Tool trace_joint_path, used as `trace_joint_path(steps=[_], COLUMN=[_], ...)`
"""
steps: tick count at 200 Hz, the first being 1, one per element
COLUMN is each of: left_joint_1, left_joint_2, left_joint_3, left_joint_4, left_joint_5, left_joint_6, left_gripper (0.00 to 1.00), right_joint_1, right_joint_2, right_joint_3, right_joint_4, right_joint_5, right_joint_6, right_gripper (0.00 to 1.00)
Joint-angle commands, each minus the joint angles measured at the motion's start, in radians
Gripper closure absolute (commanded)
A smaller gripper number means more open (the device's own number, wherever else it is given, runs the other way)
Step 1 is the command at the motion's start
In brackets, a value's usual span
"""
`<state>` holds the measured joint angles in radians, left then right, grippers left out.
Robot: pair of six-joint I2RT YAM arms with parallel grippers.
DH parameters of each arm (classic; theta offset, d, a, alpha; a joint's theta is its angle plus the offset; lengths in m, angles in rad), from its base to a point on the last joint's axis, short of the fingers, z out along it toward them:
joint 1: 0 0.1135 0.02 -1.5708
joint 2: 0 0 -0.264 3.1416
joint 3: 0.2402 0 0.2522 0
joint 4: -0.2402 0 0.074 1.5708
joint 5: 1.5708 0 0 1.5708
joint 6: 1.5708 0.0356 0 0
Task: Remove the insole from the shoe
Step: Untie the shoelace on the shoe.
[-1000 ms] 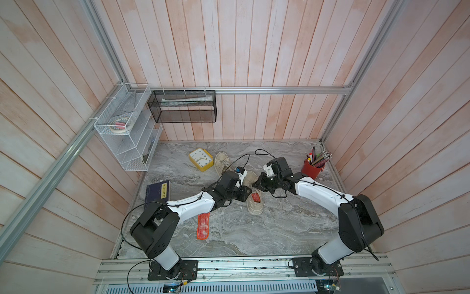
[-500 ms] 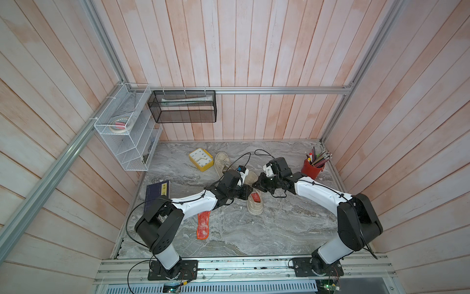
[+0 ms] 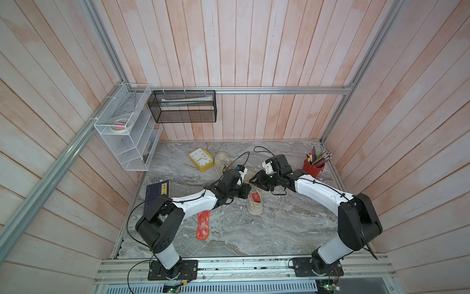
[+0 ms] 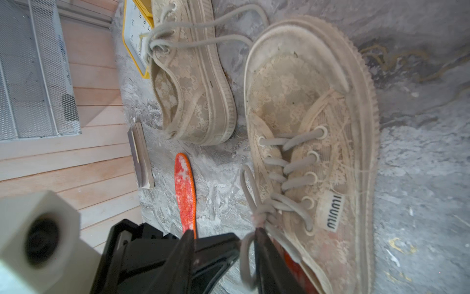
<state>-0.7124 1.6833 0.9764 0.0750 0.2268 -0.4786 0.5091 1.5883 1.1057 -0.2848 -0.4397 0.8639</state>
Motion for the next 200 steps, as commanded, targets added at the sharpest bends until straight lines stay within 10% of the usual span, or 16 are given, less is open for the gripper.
trace_joint_path(steps=[1, 67, 200], left_joint_1=[0.015, 0.03, 0.031], left_joint_2=[0.003, 0.007, 0.006], left_joint_3=[0.004, 0.001, -0.002], left_joint_4=[-0.003, 0.003, -0.004], left_joint_5=[-0.026, -0.015, -0.011], left_joint_6=[-0.016, -0.032, -0.037], left_gripper=[1.0, 1.0, 1.0], right_joint_1=[-0.028, -0.077, -0.04], right_joint_2=[-0.089, -0.225, -0.065], right_joint_3=[-0.009, -0.281, -0.265], right_joint_4=[-0.027, 0.095, 0.249], right_joint_5=[0.051, 0.004, -0.086], right_joint_6=[-0.058, 0.022, 0.047], right_gripper=[0.46, 0.54, 0.81])
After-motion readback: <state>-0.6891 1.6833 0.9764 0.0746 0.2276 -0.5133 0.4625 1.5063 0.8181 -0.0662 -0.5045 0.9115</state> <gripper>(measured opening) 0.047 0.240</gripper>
